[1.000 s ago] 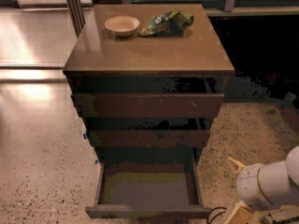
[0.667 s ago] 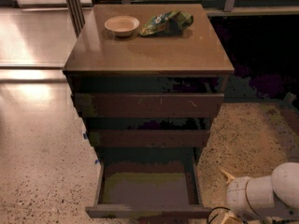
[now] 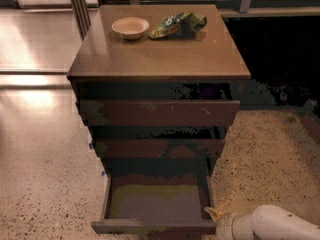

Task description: Close bottom drawer

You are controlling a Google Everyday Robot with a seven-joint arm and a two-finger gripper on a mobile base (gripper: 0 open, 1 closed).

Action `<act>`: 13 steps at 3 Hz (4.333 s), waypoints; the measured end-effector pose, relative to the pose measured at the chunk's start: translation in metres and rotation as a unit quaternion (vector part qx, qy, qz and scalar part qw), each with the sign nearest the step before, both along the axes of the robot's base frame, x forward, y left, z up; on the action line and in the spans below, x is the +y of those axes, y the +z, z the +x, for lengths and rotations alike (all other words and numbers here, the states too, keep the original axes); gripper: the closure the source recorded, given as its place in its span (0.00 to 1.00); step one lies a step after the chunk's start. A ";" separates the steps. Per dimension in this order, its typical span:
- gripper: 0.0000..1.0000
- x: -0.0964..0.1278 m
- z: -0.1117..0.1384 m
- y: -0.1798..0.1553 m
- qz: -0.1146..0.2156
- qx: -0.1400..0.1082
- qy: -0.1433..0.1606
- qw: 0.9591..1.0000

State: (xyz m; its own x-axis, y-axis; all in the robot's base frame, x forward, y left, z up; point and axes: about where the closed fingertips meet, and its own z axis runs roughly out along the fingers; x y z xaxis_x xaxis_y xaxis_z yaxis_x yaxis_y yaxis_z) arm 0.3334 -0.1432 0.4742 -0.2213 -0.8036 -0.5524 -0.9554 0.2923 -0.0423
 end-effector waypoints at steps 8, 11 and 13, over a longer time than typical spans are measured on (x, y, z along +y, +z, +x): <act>1.00 0.057 0.008 -0.162 0.080 -0.038 0.043 0.995; 1.00 0.052 0.056 -0.221 0.110 -0.062 0.059 0.990; 1.00 0.046 0.084 -0.220 0.107 -0.090 0.057 0.989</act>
Offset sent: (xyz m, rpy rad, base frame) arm 0.0017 0.0021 -0.0065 0.0078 -0.0020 -0.0091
